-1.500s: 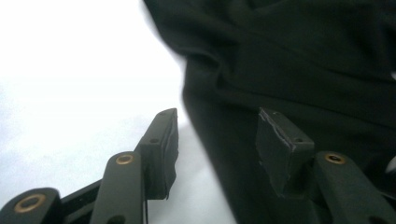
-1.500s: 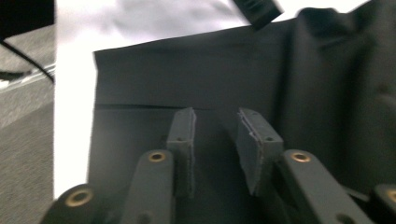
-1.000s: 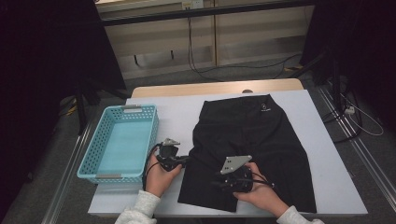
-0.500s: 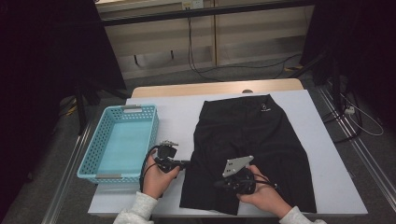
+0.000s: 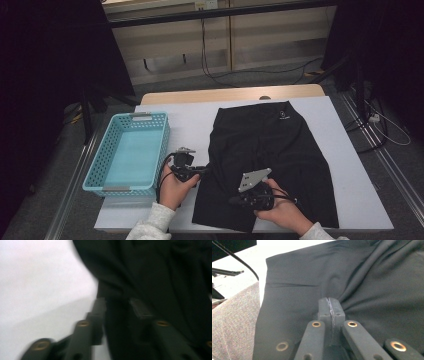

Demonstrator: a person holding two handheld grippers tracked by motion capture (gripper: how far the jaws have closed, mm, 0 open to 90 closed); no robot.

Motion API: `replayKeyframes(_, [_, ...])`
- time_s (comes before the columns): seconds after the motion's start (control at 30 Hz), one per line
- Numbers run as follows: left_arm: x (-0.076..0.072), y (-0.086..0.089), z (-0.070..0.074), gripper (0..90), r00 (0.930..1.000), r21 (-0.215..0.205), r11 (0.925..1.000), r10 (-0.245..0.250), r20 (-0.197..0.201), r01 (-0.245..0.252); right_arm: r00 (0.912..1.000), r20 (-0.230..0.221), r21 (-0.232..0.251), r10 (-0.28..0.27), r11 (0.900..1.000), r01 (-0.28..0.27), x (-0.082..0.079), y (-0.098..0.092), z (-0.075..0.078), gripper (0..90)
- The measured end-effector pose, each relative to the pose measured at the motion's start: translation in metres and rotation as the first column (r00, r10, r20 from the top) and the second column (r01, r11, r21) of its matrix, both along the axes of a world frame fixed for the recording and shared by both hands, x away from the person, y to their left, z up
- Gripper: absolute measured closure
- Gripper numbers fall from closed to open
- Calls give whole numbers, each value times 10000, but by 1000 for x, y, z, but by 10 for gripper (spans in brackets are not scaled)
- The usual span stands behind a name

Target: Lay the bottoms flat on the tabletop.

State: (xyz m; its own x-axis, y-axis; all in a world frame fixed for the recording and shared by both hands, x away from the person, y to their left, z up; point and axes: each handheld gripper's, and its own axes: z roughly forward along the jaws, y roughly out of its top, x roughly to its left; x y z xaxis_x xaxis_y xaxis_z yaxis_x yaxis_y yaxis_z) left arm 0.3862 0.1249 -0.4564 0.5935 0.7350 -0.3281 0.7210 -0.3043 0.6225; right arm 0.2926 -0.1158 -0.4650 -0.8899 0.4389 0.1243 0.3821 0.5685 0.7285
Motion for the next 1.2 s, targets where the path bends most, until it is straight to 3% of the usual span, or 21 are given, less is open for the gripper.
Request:
replayKeyframes(0.13, [0,-2,-2,860,9994,-52,9999,-115,-312,113,10000,-7,2,-37,10000,37,0,0,0,900])
replayKeyframes(0.2, [-1,-3,-2,896,9991,-150,9998,-113,-413,107,10000,23,-12,-92,10000,92,0,-1,0,900])
replayKeyframes(0.5, [-4,18,9,900,9958,2,9986,535,-738,-536,9982,315,94,-502,9987,500,2,5,0,900])
replayKeyframes(0.7, [-5,21,7,900,9949,115,9981,613,-806,-606,9999,131,-69,31,10000,-30,-4,11,1,900])
replayKeyframes(0.77, [-5,18,8,830,9963,361,9965,764,-402,-749,9987,410,25,-291,9996,290,-4,6,8,825])
replayKeyframes(0.87, [-3,17,10,826,9978,115,9983,578,-318,-575,9921,846,-13,-924,9957,928,0,-5,17,811])
replayKeyframes(0.9, [0,14,11,700,9977,-157,9976,675,19,-675,9841,1015,141,-1455,9894,1448,4,-17,24,770])
replayKeyframes(0.93, [2,14,12,598,9967,-280,9965,795,152,-790,9803,1083,181,-1649,9863,1639,5,-23,25,757])
replayKeyframes(0.97, [2,14,12,608,9967,-280,9965,795,152,-790,9803,1083,181,-1649,9863,1639,5,-23,25,757])
replayKeyframes(1.0, [7,11,11,628,9975,-260,9973,687,135,-683,9712,1190,58,-2066,9782,2074,10,-32,25,714])
replayKeyframes(1.03, [7,11,11,604,9975,-260,9973,687,135,-683,9712,1190,58,-2066,9782,2074,10,-32,25,714])
replayKeyframes(1.1, [12,8,6,577,9971,-93,9977,677,344,-674,9666,1140,53,-2296,9731,2305,13,-39,22,713])
replayKeyframes(1.13, [18,5,2,547,9951,94,9967,798,588,-804,9612,1213,-128,-2477,9679,2510,16,-43,19,666])
replayKeyframes(1.2, [22,5,0,526,9927,182,9953,934,757,-951,9608,1166,-143,-2516,9669,2549,17,-44,17,647])
